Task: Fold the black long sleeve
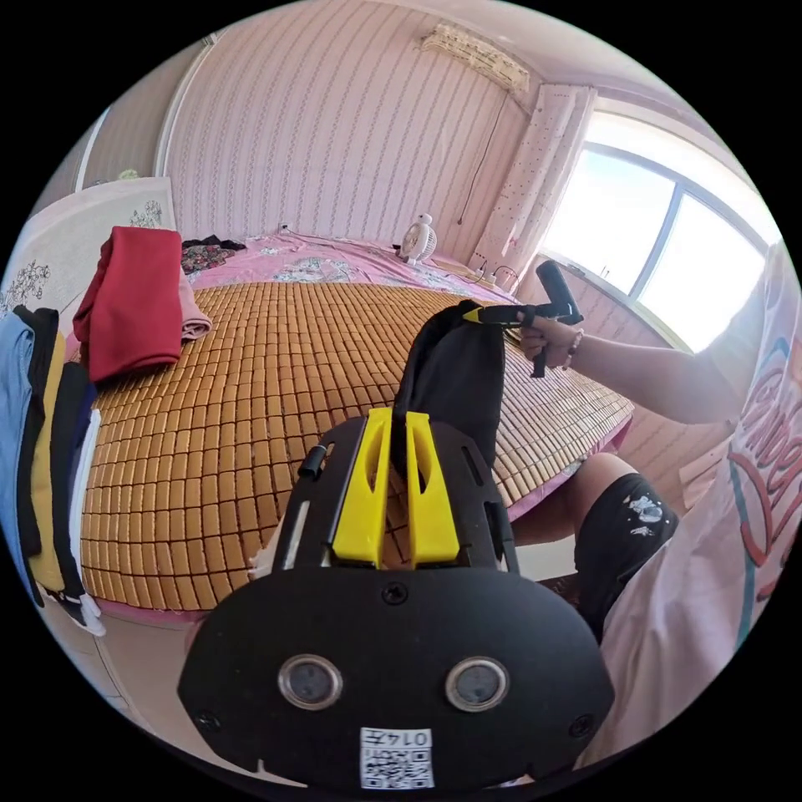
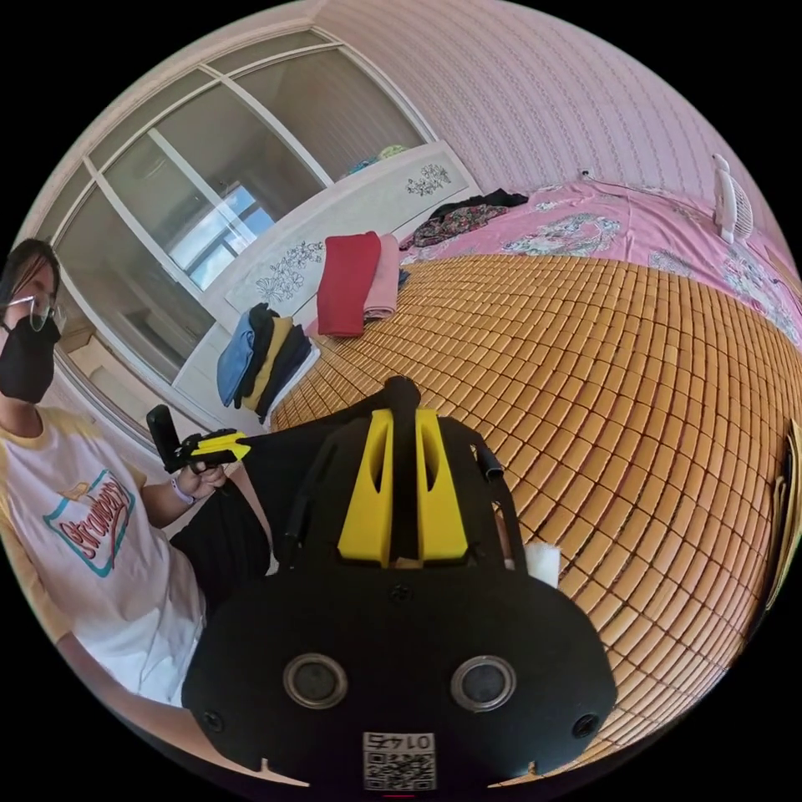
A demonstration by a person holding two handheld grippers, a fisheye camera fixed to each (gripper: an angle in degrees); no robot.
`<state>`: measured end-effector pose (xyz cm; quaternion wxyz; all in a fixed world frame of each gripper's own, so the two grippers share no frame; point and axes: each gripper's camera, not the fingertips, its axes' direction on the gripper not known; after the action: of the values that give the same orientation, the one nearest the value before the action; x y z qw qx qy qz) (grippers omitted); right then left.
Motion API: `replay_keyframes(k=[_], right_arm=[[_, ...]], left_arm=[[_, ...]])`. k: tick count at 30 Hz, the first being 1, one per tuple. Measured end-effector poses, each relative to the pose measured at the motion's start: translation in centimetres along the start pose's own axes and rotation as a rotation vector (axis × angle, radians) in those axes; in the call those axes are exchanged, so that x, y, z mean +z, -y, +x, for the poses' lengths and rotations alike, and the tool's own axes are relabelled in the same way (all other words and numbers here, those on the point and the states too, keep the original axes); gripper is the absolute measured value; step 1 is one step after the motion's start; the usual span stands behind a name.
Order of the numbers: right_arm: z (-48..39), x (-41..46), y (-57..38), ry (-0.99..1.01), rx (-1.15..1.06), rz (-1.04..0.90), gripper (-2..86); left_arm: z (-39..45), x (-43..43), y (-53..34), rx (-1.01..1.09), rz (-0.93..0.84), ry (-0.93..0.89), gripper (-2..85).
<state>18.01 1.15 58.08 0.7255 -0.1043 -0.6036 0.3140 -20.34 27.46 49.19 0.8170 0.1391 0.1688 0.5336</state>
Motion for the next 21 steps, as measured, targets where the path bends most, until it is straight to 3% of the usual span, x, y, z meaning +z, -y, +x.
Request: replay_keyframes(k=[5,8,13,15,18,21], right_arm=[[-0.7,-0.8,2.4,0.068,-0.052,0.103,3.2],[-3.0,-0.8,8.7,0.111,-0.207,0.128,3.4],[-16.5,5.4,29.3,0.225,-0.588,0.103,7.5],[-21.5,9.9,35.2,0.181,-0.606,0.08,11.4],[-26.2,18.2,39.6,-0.042,-0.51,-0.088,14.4],[-27.3,19.7,35.9,-0.081,-0.52,-0.008,11.6]], left_arm=[[-0.9,-3.3,0.9,-0.008,0.153,0.012,2.2],[-2.5,-5.2,1.8,-0.01,0.27,0.077,2.5],[-8.2,-7.8,3.1,-0.196,0.511,0.291,4.9],[-11.4,-8.3,3.3,-0.361,0.572,0.32,8.0],[-14.6,-8.2,2.4,-0.467,0.585,0.403,10.6],[-15.1,-7.2,0.5,-0.493,0.481,0.377,10.6]])
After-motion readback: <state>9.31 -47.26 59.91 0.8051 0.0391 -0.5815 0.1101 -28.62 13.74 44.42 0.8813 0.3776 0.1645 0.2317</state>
